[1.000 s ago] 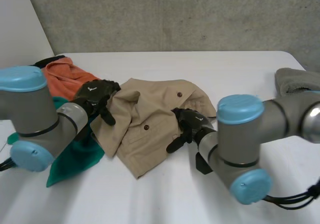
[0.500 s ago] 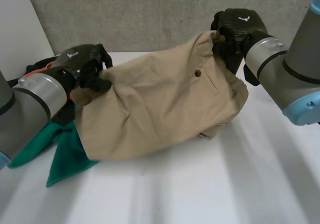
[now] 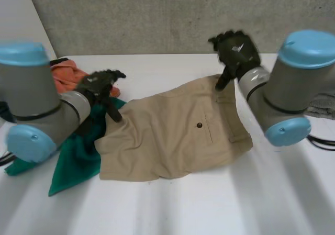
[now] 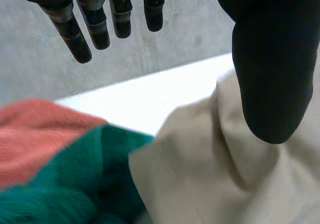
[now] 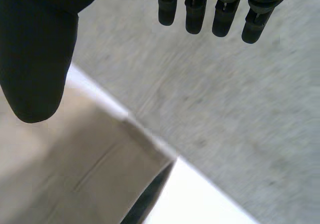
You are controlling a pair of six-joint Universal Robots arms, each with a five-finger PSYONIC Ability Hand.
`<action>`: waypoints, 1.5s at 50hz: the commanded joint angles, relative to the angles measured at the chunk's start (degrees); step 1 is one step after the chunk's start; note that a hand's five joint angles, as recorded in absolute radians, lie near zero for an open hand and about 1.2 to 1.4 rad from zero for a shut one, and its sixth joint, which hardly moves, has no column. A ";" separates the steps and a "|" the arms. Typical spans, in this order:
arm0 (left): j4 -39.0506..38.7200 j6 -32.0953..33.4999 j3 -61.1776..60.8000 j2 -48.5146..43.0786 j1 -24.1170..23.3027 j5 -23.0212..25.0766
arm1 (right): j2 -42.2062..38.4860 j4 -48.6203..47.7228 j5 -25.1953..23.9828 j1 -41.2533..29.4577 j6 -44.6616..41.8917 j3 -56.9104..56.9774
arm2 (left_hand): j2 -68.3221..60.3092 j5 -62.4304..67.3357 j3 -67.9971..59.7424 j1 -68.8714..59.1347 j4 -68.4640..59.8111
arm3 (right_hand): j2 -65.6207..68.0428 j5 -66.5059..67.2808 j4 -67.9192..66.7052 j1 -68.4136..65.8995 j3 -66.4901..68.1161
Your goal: Fold the laundry.
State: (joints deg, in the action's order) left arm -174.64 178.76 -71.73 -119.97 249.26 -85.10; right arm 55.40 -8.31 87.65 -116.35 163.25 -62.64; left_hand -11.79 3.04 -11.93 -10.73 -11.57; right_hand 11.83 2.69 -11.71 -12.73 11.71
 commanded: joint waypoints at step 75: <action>-12.83 24.01 -34.10 8.35 0.35 4.42 | 8.67 -16.39 -6.18 1.47 -10.58 -38.43 | -30.38 29.13 -30.25 -31.44 -30.60 | 68.17 67.31 -68.29 -67.27 68.29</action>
State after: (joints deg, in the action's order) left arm -187.02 201.62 -106.21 -110.54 249.51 -80.64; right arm 64.06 -24.92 81.54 -114.73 152.15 -101.50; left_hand -35.57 25.54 -35.64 -34.97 -35.70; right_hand 66.52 56.62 -68.44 -62.01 67.65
